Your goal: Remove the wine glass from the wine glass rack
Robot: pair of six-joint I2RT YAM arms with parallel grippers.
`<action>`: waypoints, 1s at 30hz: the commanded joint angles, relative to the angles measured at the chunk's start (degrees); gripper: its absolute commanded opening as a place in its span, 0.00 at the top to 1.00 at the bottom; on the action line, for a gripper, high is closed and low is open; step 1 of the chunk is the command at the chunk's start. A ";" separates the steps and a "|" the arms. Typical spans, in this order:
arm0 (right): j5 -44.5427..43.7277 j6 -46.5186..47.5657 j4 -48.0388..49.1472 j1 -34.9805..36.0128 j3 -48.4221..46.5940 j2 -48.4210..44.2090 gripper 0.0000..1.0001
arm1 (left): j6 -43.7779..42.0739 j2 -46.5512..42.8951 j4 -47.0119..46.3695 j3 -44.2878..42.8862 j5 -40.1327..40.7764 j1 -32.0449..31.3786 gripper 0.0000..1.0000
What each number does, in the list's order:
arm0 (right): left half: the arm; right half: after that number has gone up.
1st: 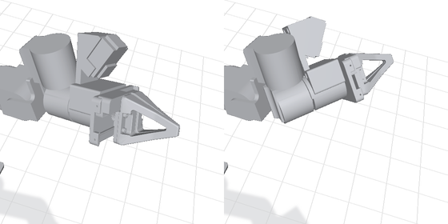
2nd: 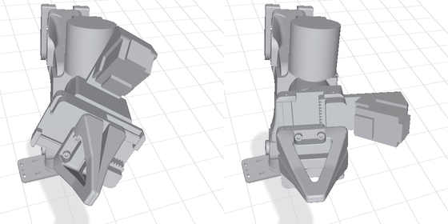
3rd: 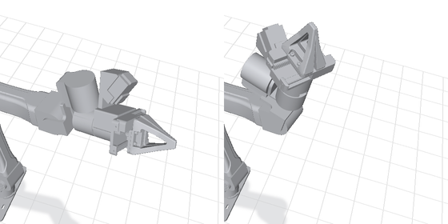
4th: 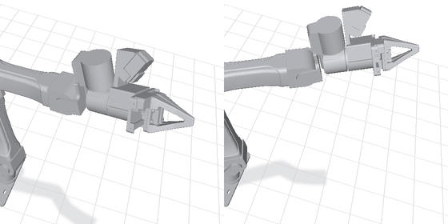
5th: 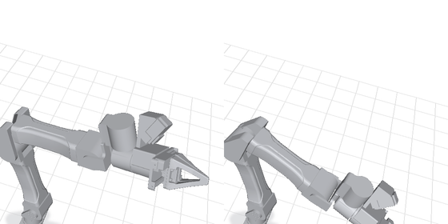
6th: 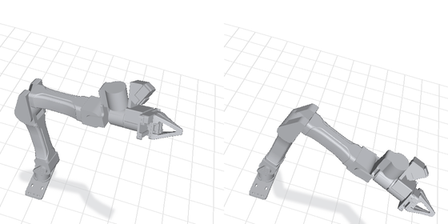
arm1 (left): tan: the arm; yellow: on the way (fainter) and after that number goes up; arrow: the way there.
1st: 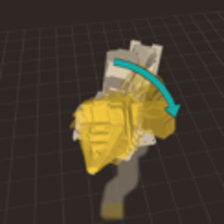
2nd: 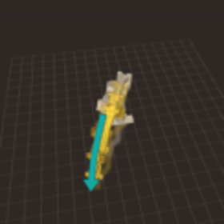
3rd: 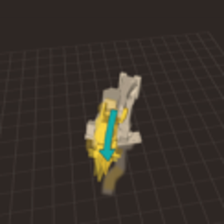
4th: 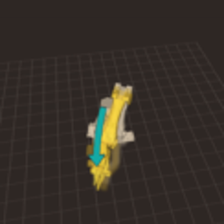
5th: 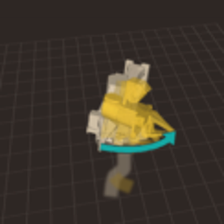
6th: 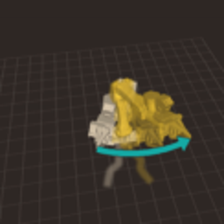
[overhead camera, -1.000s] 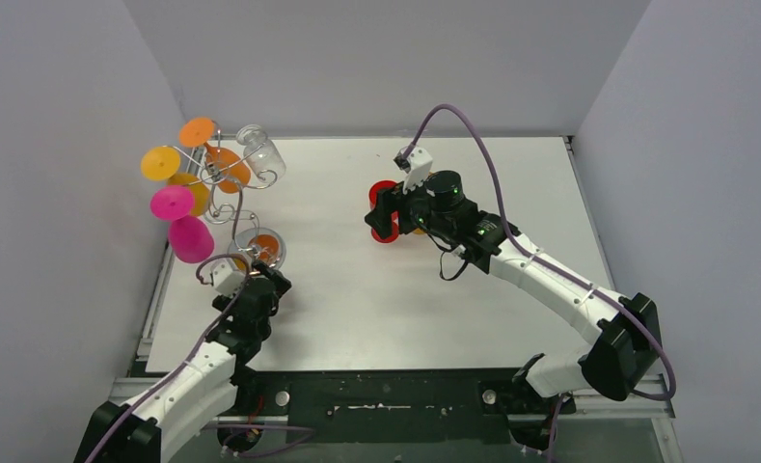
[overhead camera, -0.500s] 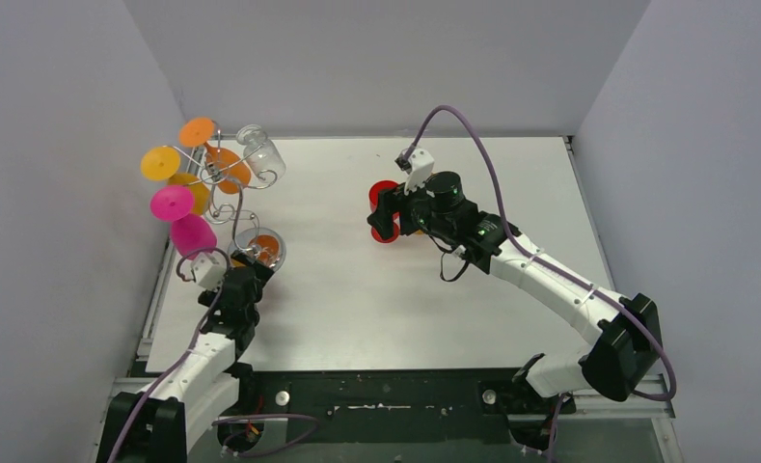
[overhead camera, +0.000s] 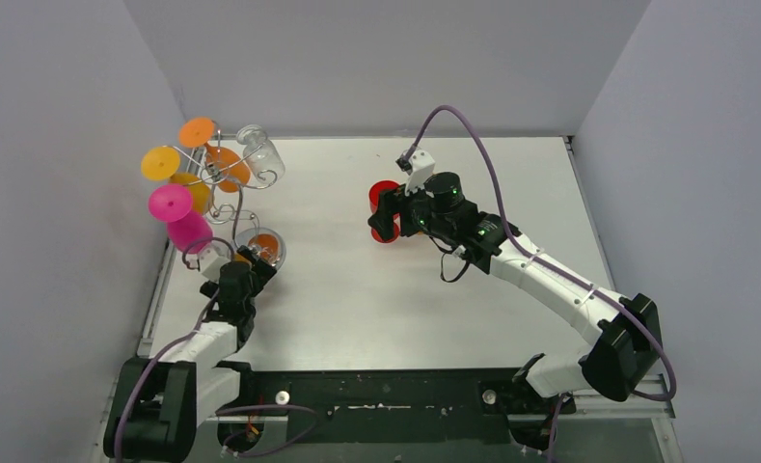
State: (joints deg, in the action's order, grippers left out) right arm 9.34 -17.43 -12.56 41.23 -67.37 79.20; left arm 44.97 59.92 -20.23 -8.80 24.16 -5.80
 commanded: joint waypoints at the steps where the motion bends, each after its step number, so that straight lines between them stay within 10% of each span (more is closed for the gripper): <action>1: -0.88 -0.41 1.59 -0.49 -0.04 -1.24 0.26 | -3.63 3.73 -7.89 -3.25 -4.83 1.20 0.03; 30: -2.18 0.37 0.78 -1.19 0.82 -2.90 0.26 | -12.03 26.04 -18.26 -13.41 -23.65 4.57 0.03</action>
State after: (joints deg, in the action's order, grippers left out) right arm 8.47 -17.39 -13.69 40.47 -66.78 78.89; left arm 33.10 82.87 -35.51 -19.31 8.71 -0.73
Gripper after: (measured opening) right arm 0.740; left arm 0.972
